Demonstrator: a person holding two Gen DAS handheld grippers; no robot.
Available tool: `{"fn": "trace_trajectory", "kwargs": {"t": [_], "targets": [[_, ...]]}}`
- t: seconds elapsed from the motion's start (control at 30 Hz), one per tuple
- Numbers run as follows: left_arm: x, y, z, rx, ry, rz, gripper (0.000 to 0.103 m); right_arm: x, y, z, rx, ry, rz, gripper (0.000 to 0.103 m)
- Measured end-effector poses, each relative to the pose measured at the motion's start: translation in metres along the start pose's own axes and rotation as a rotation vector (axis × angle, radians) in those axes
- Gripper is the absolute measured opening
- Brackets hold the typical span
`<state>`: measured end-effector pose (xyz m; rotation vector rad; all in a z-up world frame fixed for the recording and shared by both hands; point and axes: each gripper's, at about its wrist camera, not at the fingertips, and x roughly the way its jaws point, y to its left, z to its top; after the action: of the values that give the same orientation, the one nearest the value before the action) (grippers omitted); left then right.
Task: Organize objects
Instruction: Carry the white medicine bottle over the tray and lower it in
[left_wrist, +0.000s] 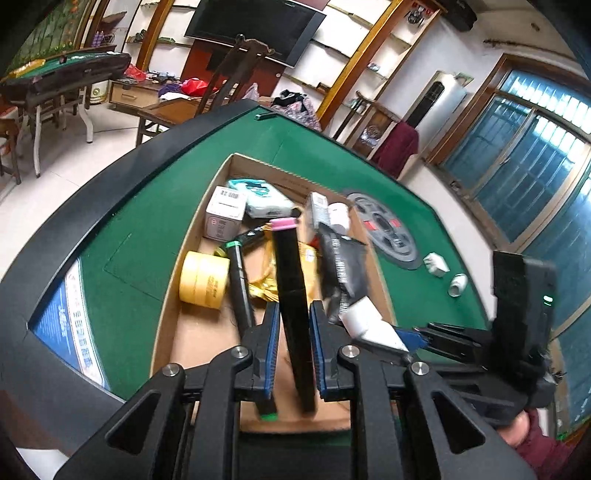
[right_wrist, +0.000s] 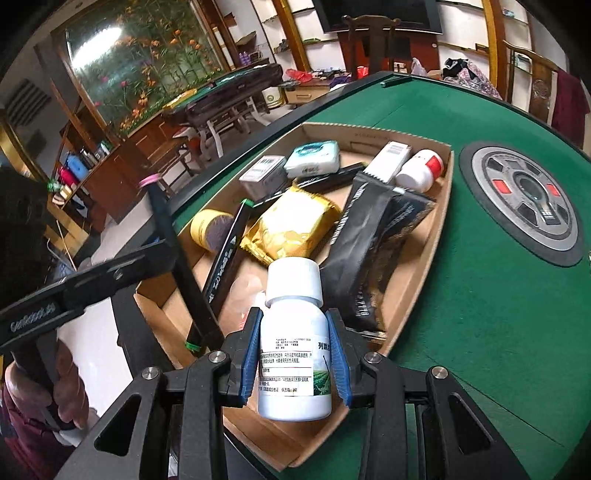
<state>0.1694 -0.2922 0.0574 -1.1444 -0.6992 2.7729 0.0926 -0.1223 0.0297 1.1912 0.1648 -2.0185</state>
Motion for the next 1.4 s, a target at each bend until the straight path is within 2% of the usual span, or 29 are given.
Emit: {"fn": "trace_trajectory", "kwargs": {"t": [0.4,0.6,1.03,1.4], "targets": [[0.041,-0.010,-0.001,0.083,0.055,0.081,0.014,0.023,0.010,0.003,-0.055,0.053,-0.050,0.038],[0.038,-0.013,-0.002,0.122,0.037,0.123,0.014,0.029,0.008,0.010,-0.055,0.058,-0.066,0.038],[0.024,-0.012,0.002,0.095,0.001,0.116,0.014,0.040,0.002,0.029,-0.048,0.057,-0.106,0.038],[0.002,-0.002,-0.003,0.052,-0.030,0.120,0.023,0.041,0.013,0.013,-0.085,0.093,-0.131,0.038]]}}
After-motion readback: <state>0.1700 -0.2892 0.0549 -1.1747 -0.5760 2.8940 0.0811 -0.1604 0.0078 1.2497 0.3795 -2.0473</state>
